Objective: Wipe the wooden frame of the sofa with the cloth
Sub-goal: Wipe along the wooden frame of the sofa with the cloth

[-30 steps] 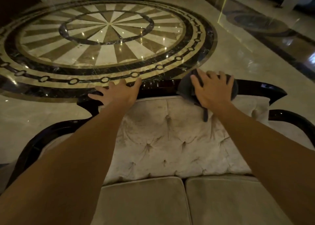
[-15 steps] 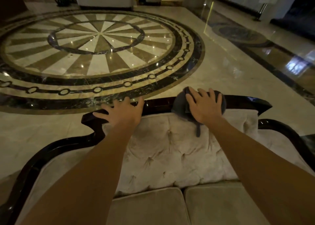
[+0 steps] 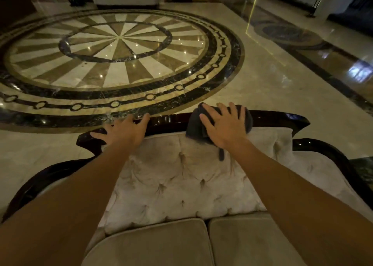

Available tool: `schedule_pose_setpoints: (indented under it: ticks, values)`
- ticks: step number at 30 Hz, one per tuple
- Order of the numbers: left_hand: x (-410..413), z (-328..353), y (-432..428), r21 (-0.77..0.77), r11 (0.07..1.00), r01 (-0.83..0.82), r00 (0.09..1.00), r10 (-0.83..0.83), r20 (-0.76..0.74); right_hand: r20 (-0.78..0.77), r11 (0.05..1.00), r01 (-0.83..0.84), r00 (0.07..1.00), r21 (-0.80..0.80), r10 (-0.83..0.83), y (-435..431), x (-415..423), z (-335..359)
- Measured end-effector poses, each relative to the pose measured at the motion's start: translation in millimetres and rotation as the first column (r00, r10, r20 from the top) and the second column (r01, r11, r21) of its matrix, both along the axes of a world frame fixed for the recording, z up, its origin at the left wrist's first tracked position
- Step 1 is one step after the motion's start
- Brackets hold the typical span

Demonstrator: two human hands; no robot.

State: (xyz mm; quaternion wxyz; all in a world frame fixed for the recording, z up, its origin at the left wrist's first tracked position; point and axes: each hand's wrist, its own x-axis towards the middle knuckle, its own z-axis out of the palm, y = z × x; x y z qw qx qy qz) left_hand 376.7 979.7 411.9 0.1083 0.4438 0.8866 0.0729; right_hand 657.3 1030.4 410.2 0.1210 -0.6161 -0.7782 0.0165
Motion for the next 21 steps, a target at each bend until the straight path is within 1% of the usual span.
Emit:
schedule_pose_setpoints:
  ticks: [1, 3, 5, 6, 7, 9, 11, 12, 14, 16, 18, 20, 21]
  values:
    - [3, 3, 2, -0.020, 1.000, -0.015, 1.000, 0.015, 0.009, -0.018, 1.000, 0.025, 1.000, -0.003, -0.025, 0, -9, -2]
    - [26, 5, 8, -0.023, 1.000, -0.012, 1.000, 0.012, 0.011, -0.071, 1.000, -0.005, 0.997, -0.018, 0.004, -4, -24, -3]
    - [59, 7, 15, 0.027, 0.998, 0.062, 0.997, -0.061, -0.044, -0.067, 0.995, -0.103, 0.993, -0.011, 0.102, -4, -21, -2]
    - [79, 7, 20, 0.047, 0.992, 0.117, 0.990, -0.112, -0.091, -0.053, 0.991, -0.135, 0.990, -0.006, 0.134, 2, -3, 1]
    - [99, 7, 25, 0.054, 0.984, 0.169, 0.979, -0.162, -0.123, -0.048, 0.992, -0.124, 0.991, 0.005, 0.124, 11, 23, 2]
    - [125, 8, 32, 0.047, 0.971, 0.233, 0.964, -0.224, -0.145, -0.046, 1.000, -0.003, 0.999, 0.014, 0.004, 30, 81, -2]
    - [149, 9, 38, 0.028, 0.966, 0.258, 0.954, -0.251, -0.164, -0.103, 0.984, 0.155, 0.981, -0.089, -0.164, 44, 140, -5]
    - [158, 9, 40, 0.022, 0.963, 0.269, 0.949, -0.262, -0.175, -0.143, 0.973, 0.193, 0.967, -0.130, -0.211, 46, 155, -7]
    - [182, 11, 49, 0.016, 0.950, 0.313, 0.933, -0.304, -0.191, -0.202, 0.968, 0.225, 0.949, -0.110, -0.244, 48, 157, -12]
    - [212, 11, 58, 0.011, 0.928, 0.371, 0.908, -0.361, -0.213, -0.237, 0.980, 0.189, 0.951, -0.057, -0.197, 39, 132, -14]
    - [240, 10, 65, 0.004, 0.898, 0.440, 0.870, -0.425, -0.248, -0.229, 0.996, 0.069, 0.972, 0.053, -0.055, 28, 112, -18]
    - [265, 6, 71, 0.000, 0.882, 0.470, 0.850, -0.453, -0.268, -0.187, 0.987, -0.033, 0.980, 0.155, 0.062, 33, 132, -28]
    - [270, 4, 71, 0.003, 0.884, 0.467, 0.849, -0.447, -0.281, -0.188, 0.983, -0.035, 0.980, 0.181, 0.069, 43, 153, -32]
